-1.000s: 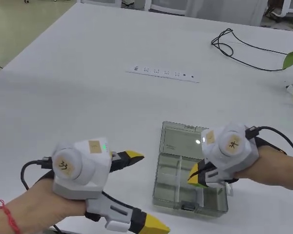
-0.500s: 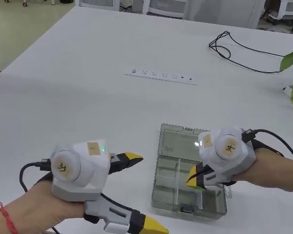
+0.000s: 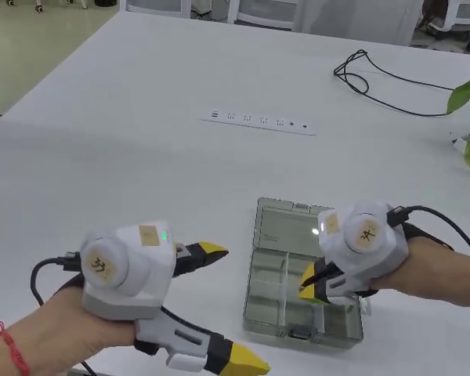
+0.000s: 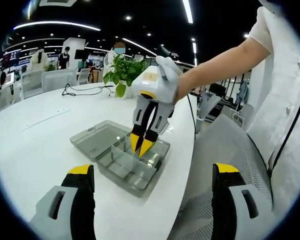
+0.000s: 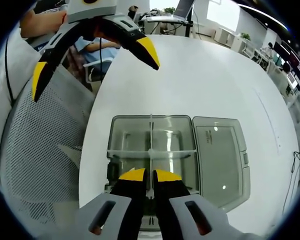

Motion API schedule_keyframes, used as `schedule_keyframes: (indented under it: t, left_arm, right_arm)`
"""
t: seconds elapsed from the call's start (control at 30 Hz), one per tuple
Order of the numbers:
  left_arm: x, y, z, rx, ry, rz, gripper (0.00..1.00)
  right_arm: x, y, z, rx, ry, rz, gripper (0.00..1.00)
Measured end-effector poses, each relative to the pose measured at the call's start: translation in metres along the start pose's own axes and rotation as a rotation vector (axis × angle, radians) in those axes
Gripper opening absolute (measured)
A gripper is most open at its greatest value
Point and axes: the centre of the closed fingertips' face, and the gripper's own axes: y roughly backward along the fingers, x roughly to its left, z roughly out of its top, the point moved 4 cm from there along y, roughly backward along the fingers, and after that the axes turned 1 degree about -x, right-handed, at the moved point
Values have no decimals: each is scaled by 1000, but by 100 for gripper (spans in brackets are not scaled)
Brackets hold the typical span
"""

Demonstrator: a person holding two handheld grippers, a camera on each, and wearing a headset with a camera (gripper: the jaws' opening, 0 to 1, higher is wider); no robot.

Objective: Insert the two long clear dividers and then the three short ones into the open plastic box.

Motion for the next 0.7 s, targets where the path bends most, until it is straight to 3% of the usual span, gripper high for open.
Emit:
schedule_keyframes:
  t: [0.7]
  left_arm:
    - [1, 2, 0, -4, 1, 11, 100]
  right_arm:
    - [4, 49, 0, -104, -84, -49, 29]
